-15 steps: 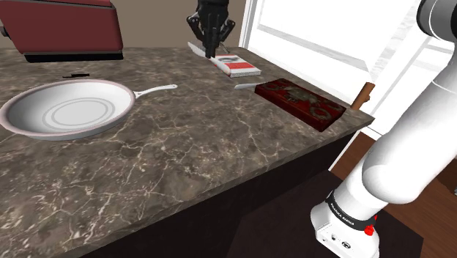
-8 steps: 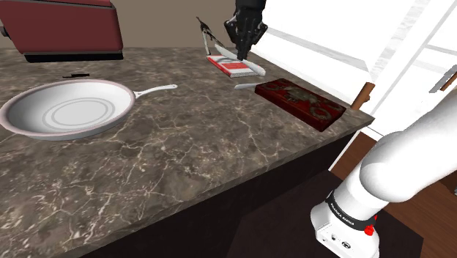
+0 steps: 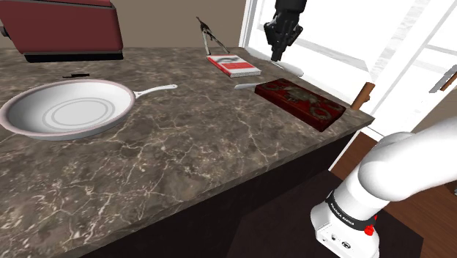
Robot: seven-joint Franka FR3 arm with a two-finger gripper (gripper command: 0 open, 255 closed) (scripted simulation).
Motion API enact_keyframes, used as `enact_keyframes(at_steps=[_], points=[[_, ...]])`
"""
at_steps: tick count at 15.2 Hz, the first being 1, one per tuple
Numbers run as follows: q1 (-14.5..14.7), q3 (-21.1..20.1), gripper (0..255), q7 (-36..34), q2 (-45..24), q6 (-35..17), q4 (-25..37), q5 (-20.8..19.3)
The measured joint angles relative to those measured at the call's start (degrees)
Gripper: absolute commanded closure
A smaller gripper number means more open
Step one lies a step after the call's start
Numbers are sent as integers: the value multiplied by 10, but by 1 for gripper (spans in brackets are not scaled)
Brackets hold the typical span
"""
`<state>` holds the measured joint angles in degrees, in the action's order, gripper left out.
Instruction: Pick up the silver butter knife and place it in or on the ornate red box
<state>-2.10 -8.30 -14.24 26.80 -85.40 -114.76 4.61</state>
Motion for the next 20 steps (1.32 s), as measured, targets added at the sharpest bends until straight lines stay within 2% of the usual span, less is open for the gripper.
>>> enact_keyframes(at_steps=[5,11,20], points=[[-16,49,255,62,68,20,-51,-22],[-35,107,255,131,124,48,-79,-59],[-38,115,255,139,153,-1,-158,-66]])
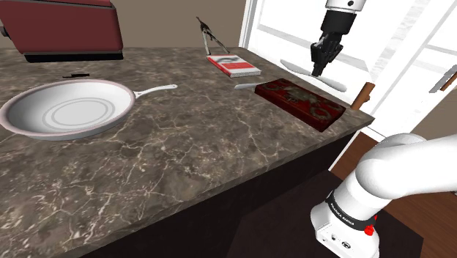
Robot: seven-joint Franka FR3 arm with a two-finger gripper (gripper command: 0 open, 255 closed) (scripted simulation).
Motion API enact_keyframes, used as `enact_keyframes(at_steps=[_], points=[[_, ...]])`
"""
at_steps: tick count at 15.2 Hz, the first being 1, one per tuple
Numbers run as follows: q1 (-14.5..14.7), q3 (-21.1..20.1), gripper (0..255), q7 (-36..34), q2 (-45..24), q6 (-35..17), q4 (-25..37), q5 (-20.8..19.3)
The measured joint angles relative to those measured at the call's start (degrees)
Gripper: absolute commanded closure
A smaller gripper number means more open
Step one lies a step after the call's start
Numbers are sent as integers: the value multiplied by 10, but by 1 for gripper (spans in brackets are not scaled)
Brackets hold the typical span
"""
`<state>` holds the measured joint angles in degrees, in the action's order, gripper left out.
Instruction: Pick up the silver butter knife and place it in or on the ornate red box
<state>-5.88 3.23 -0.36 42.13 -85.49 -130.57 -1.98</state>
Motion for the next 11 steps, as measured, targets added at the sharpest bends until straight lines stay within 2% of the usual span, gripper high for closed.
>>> enact_keyframes(at_steps=[8,11], points=[[-1,2,255,0,15,-61,-76,-2],[-2,3,255,1,17,-69,-86,-3]])
